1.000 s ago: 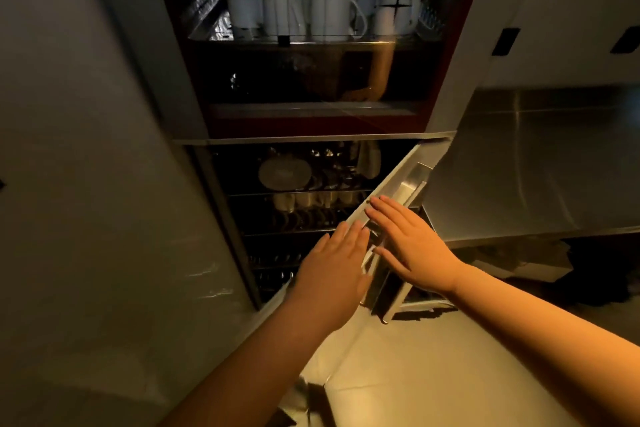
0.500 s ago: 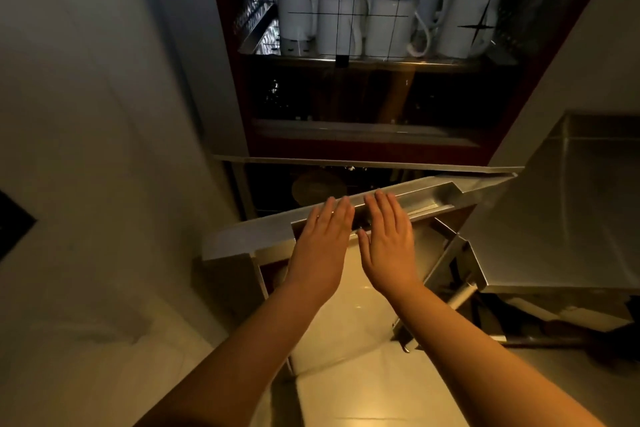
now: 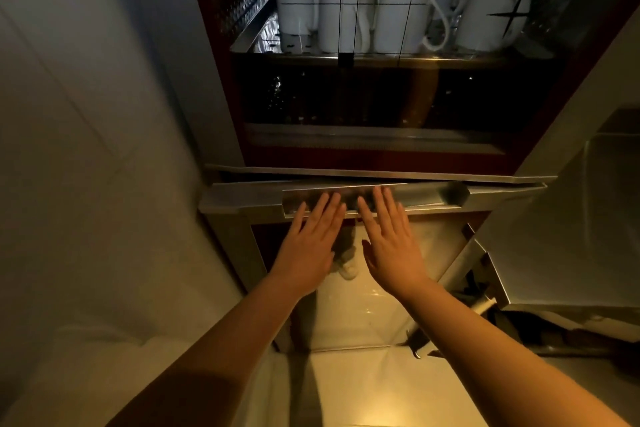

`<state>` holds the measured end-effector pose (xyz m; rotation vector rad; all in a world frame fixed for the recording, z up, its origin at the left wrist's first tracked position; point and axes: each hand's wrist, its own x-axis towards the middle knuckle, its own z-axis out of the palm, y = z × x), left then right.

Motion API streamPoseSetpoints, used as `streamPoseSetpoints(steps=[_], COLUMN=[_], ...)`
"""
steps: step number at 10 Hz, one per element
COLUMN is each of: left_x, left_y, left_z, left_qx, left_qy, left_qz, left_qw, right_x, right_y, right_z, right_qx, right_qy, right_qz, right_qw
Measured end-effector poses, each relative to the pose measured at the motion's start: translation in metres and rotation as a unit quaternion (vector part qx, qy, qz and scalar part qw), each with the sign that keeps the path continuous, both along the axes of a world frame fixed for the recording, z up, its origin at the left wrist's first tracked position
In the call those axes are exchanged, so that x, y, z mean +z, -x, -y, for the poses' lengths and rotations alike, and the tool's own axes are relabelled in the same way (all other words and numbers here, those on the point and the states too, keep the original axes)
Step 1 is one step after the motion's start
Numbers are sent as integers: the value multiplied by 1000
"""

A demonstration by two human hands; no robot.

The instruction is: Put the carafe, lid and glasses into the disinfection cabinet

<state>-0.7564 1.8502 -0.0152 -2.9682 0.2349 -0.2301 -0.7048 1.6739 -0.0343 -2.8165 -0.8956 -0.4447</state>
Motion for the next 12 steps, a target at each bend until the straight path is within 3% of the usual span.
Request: streamPoseSetpoints(steps=[3, 8, 10, 12], left_x=[-7, -3, 14, 12], left_y=[-20, -29, -13, 38], left_z=[12, 15, 35, 39], left_qx=[78, 98, 147, 128], left_qy=[8, 30, 134, 218], left_qz=[6, -15, -54, -120], left_qw=[997, 995, 979, 960], right_x=[-3, 14, 33, 37], right_y=[-23, -20, -12, 24], right_z=[10, 8, 9, 34], right_qx=[44, 52, 40, 17], right_qy=[45, 59, 63, 41], right_qz=[-13, -34, -59, -138], right_qw=[998, 996, 995, 989])
